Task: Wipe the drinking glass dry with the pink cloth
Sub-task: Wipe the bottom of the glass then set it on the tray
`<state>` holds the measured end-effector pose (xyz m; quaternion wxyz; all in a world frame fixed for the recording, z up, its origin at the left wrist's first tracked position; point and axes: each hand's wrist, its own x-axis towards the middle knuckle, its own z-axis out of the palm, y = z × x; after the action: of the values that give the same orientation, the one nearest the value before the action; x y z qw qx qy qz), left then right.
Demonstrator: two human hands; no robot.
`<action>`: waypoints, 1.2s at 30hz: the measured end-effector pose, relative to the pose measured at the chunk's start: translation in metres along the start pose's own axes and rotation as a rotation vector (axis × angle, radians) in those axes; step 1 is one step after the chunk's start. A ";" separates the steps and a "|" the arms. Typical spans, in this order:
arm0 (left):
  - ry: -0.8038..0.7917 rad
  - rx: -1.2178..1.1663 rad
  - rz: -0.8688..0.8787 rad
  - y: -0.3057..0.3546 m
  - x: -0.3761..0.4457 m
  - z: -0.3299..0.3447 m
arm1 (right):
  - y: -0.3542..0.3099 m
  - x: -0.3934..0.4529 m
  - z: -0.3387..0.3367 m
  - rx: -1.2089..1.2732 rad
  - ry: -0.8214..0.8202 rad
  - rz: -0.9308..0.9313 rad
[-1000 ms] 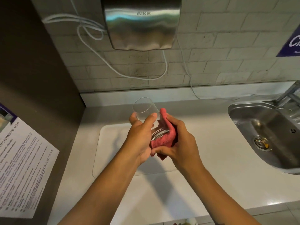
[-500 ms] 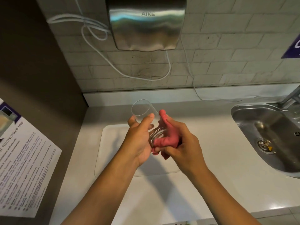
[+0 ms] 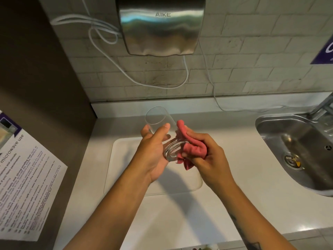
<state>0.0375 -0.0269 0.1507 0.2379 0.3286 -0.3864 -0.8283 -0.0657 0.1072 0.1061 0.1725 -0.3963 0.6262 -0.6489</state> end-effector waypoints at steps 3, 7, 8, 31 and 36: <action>-0.023 -0.005 -0.010 -0.001 -0.006 0.004 | 0.002 -0.002 0.007 0.000 -0.015 -0.039; -0.060 -0.009 -0.014 -0.007 -0.011 0.005 | 0.006 -0.006 0.022 -0.002 0.014 -0.155; -0.081 0.001 -0.011 -0.008 -0.012 0.005 | 0.004 -0.007 0.025 0.029 0.014 -0.149; 0.014 0.688 0.412 -0.065 0.051 -0.053 | 0.031 -0.031 -0.011 0.341 0.107 0.428; 0.104 0.811 0.383 -0.100 0.087 -0.066 | 0.046 -0.048 -0.033 0.376 0.143 0.477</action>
<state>0.0129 -0.0563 0.0077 0.2578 0.3592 -0.7211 -0.5335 -0.0722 0.1575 0.0515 0.3458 -0.1526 0.5812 -0.7206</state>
